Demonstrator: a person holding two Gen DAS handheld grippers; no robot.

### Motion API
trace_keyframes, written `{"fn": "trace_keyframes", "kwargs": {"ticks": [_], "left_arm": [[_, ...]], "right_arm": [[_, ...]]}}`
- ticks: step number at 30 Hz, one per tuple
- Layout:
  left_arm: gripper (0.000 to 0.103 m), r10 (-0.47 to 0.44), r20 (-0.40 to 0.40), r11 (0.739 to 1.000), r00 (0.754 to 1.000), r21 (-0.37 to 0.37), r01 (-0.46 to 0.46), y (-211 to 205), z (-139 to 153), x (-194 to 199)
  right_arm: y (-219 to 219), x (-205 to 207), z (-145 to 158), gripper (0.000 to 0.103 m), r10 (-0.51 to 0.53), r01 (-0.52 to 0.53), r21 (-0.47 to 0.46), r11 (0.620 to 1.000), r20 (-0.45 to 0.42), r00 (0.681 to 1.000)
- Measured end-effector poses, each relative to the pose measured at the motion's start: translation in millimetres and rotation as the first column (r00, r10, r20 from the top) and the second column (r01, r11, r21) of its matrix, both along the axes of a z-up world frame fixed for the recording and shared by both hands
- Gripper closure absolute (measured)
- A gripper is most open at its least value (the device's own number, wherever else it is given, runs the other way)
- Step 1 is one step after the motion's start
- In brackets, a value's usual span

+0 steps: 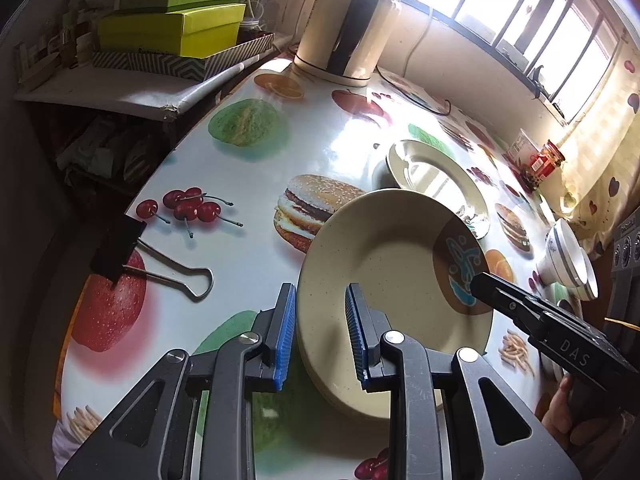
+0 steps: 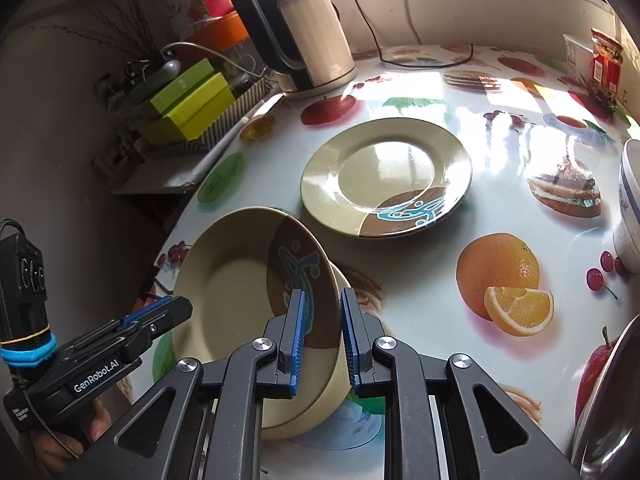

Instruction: Organize plates and bowls

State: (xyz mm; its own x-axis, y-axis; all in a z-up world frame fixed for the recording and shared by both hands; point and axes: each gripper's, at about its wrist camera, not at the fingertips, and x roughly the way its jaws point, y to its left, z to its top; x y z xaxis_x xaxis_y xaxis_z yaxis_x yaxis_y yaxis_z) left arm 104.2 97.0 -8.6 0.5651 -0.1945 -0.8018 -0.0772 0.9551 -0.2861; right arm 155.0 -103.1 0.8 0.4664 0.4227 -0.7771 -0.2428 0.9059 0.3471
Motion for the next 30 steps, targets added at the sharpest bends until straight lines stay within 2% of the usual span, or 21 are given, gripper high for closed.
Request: {"fn": "trace_keyframes", "kwargs": {"ticks": [21,30], "left_arm": [[0.077,-0.026,-0.005,0.999,1.0,0.025,0.026,-9.9,-3.8,-1.0],[0.077,-0.008,0.001,1.0,1.0,0.01,0.008,-4.7,-2.6,0.1]], "right_arm": [[0.1,-7.5,-7.5,0.084,0.0,0.0,-0.045,0.999,-0.001,1.0],[-3.3,-5.1,-9.1,0.083,-0.015,0.015,-0.038,0.999,-0.012,1.0]]}}
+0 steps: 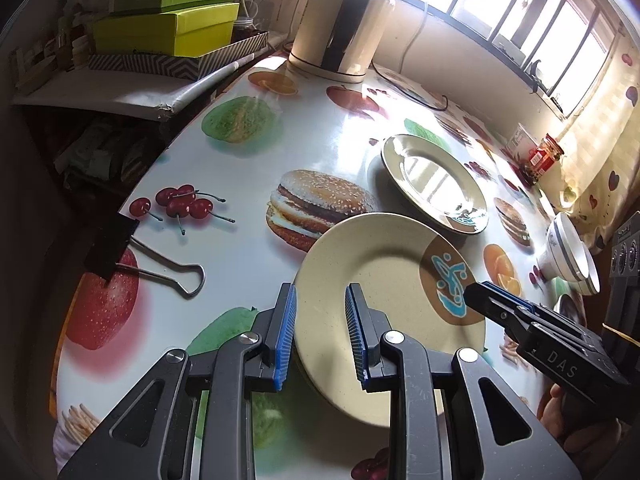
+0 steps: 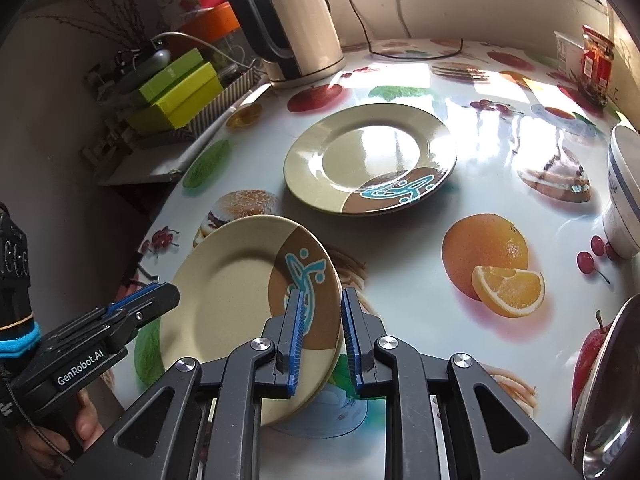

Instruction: Organize plates and bowls

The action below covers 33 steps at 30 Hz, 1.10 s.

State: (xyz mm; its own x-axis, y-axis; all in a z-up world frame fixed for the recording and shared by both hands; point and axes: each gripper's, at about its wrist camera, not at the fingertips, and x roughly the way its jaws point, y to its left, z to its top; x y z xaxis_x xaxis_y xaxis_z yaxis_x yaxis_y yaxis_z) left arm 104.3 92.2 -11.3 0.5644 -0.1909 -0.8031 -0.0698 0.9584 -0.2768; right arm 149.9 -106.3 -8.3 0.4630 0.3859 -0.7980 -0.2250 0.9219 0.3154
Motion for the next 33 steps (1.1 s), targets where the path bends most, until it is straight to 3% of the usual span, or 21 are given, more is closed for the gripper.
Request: {"fn": "trace_keyframes", "kwargs": {"ticks": [7,16,20,33], "left_arm": [[0.077,0.004,0.002,1.0,1.0,0.013,-0.004,-0.3,2.5,4.1],[0.076,-0.02,0.015,1.0,1.0,-0.001,0.02,-5.3,15.0,28.5],[0.063,-0.037,0.021,0.999,0.999,-0.011,0.037,-9.8,20.3,45.9],[0.062,-0.087,-0.003,0.996,0.996,-0.026,0.087,-18.5,17.5,109.8]], "right_arm": [[-5.1,3.9,3.7,0.066,-0.025,0.026,-0.003,1.0,0.012,1.0],[-25.8,21.1,20.7,0.053,-0.103,0.104,-0.015,0.994,0.07,0.992],[-35.1,34.8,26.2,0.053,-0.142,0.144,-0.022,0.989,0.078,0.987],[-56.5,87.2,17.7,0.052,-0.253,0.255,-0.039,0.966,0.058,0.966]]}}
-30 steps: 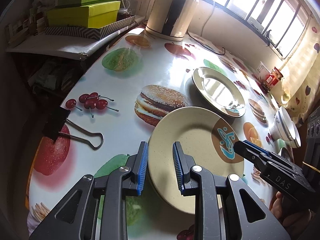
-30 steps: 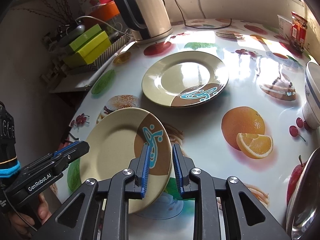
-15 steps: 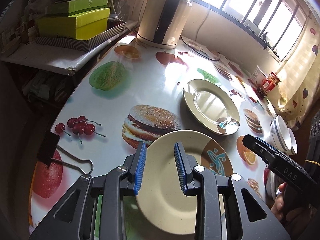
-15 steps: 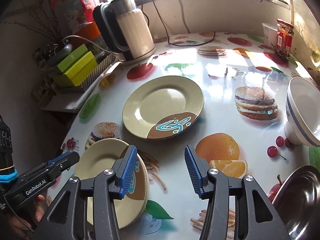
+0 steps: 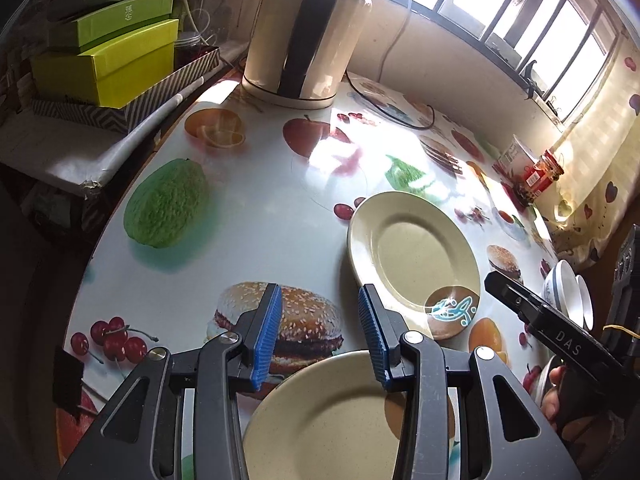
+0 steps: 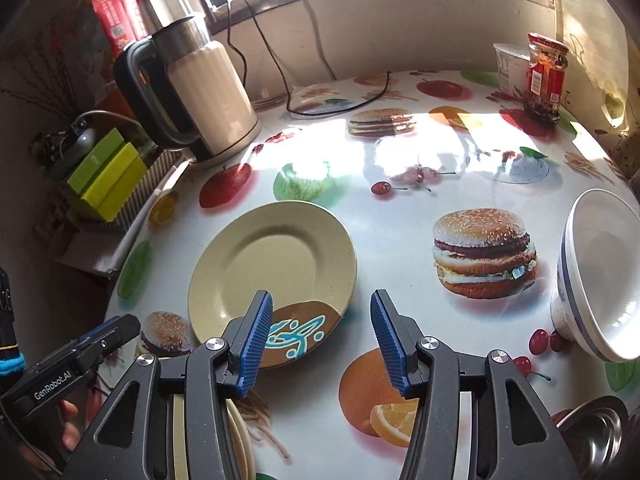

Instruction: Organize plates and bowls

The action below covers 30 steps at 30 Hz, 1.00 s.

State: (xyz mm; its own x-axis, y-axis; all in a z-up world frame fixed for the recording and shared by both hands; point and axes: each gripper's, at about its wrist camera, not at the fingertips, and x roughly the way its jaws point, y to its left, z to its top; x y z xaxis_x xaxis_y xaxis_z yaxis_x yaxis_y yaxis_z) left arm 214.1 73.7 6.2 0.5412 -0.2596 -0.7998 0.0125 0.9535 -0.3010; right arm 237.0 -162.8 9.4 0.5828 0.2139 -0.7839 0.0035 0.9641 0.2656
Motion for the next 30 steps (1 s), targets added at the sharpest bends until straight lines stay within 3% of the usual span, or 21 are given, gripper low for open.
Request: {"fn": "trace_keyframes", "kwargs": {"ticks": [9,17,28,30], "left_arm": [[0.062,-0.038,-0.038,0.999,0.999,-0.038,0.037,-13.2,-13.3,36.2],[0.062,-0.052,-0.063,0.998,0.997,-0.025,0.051,-21.7,-22.6,51.2],[0.062,-0.073,-0.072,0.997,0.995,-0.033,0.071,-31.4,-27.0,56.0],[0.067,-0.075,-0.072,0.997,0.995,-0.025,0.073,-33.2,-27.1,56.3]], "right_arm": [[-6.2,23.0,-19.9,0.052,-0.034,0.034,0.003,0.999,-0.035,0.999],[-10.2,32.7,-30.2,0.053,-0.04,0.041,0.022,0.999,-0.055,0.998],[-7.3,36.4,-34.5,0.074,-0.013,0.015,0.031,0.999,-0.06,0.998],[-6.5,36.1,-34.5,0.077,-0.008,0.01,0.036,0.999,-0.057,0.998]]}}
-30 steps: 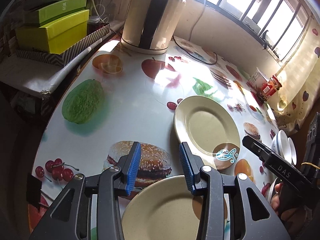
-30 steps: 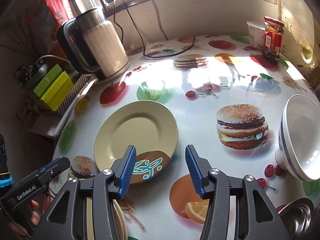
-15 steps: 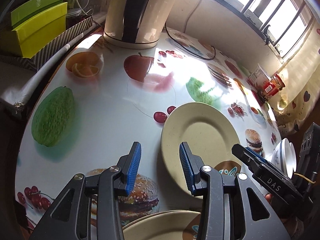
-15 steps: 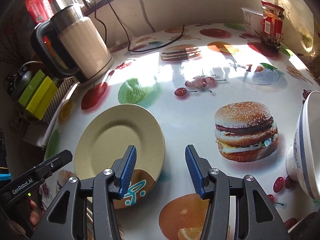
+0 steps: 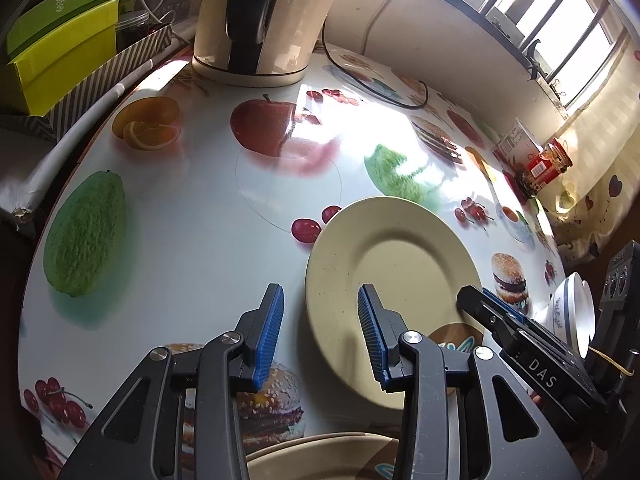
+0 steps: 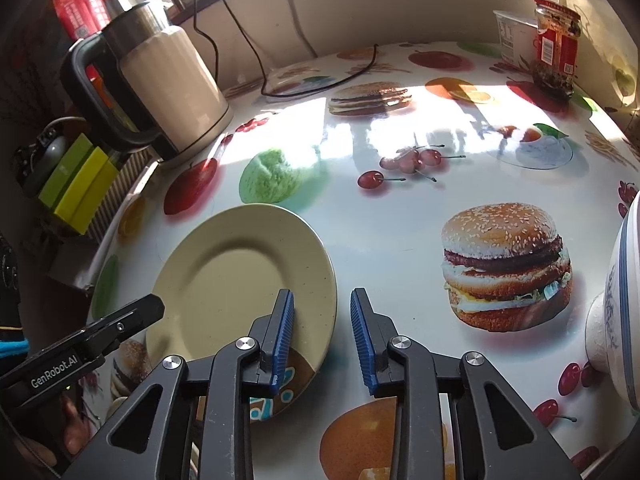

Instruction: Organize plates and bowls

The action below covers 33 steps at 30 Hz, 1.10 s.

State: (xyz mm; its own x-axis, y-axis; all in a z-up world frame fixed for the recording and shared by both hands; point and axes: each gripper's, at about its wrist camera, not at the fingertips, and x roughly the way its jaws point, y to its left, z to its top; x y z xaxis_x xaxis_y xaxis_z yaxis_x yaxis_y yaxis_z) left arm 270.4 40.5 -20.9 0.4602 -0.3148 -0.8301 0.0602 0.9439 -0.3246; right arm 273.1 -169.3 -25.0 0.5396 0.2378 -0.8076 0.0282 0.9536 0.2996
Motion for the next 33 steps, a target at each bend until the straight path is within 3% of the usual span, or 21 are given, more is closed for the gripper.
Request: {"fn": "trace_keyframes", "kwargs": {"ticks": [2,11,33], "left_arm": [[0.073,-0.006,-0.002,1.0,1.0,0.009,0.006,-1.8,-0.8,0.5],[0.084,-0.007,-0.006,1.0,1.0,0.029,0.007,-4.5,-2.8,2.0],[0.085,0.0,0.011,1.0,1.0,0.031,0.0,-4.1,5.5,-3.7]], "right_arm": [[1.1,-0.3,0.2,0.08,0.006,-0.006,0.002,1.0,0.002,1.0],[1.0,-0.6,0.3,0.082,0.007,-0.007,0.011,1.0,0.005,1.0],[-1.7,-4.1,4.3,0.082,-0.005,0.005,0.024,1.0,0.01,1.0]]}}
